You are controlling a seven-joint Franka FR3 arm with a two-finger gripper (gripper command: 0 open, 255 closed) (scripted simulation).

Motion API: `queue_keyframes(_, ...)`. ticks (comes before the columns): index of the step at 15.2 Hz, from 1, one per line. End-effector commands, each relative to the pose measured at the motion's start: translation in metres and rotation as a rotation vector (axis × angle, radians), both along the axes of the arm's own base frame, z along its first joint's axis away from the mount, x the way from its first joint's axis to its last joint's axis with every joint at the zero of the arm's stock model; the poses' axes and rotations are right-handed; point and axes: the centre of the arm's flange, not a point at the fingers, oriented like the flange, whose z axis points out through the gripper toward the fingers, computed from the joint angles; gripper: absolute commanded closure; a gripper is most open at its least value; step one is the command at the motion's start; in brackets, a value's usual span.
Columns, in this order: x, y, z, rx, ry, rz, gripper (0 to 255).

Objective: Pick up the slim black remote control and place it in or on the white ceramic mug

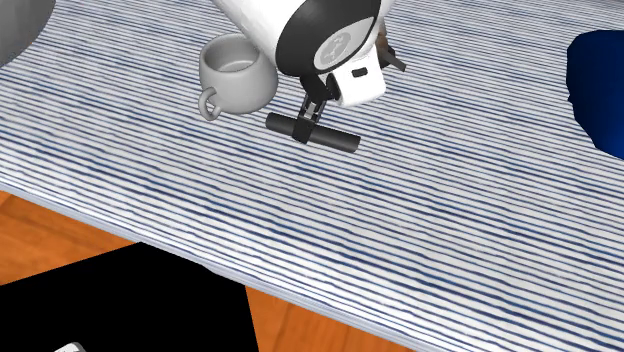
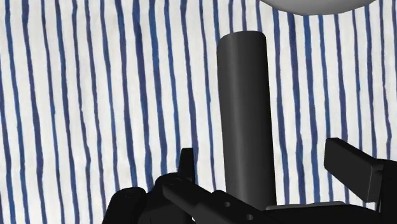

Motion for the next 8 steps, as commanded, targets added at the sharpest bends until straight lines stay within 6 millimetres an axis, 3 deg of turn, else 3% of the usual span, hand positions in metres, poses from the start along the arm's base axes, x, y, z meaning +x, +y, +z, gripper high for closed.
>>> queue_keyframes(1, 0.000, 0.003, -0.012, 0.000, 0.000, -0.003, 0)
queue_keyframes(5, -0.003, 0.006, -0.030, 0.000, 0.000, -0.003, 0)
queue_keyframes(8, -0.003, 0.006, -0.030, 0.000, 0.000, -0.003, 0)
